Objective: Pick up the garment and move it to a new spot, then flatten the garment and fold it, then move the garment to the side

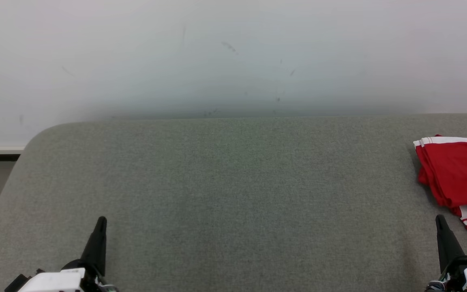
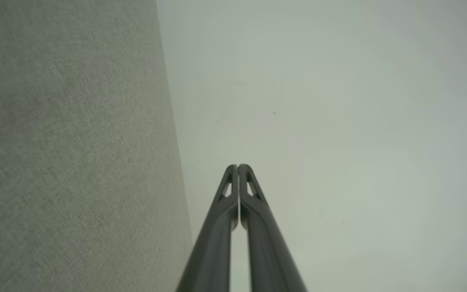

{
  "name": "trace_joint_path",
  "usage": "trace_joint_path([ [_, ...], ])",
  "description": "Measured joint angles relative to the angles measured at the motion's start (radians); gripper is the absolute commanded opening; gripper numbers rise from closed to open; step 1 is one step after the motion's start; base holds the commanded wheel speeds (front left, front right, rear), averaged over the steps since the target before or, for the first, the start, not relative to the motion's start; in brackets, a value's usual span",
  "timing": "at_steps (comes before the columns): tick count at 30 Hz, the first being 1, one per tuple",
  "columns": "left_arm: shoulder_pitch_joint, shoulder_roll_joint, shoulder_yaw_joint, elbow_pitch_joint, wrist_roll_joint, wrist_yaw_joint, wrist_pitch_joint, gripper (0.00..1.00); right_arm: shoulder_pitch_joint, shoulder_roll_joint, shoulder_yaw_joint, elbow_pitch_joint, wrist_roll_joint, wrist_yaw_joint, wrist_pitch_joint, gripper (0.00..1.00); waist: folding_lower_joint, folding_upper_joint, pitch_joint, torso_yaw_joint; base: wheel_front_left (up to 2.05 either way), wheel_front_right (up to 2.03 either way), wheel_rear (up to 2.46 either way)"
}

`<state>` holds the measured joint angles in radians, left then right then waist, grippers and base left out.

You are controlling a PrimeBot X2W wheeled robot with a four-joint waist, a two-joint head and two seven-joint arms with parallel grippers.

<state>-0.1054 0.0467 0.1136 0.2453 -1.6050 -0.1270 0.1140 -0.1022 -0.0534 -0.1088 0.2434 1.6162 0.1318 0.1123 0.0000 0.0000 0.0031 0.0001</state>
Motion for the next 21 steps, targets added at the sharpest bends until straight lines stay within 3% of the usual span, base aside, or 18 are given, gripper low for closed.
trace_joint_path([
  [21, 0.000, 0.000, 0.000, 0.000, 0.000, 0.000, 0.000, 0.00, 0.000, 0.001, -0.001, 0.000, 0.000, 0.000, 0.001, 0.00, 0.0000, 0.0000, 0.000, 0.000, 0.00, 0.00, 0.00],
])
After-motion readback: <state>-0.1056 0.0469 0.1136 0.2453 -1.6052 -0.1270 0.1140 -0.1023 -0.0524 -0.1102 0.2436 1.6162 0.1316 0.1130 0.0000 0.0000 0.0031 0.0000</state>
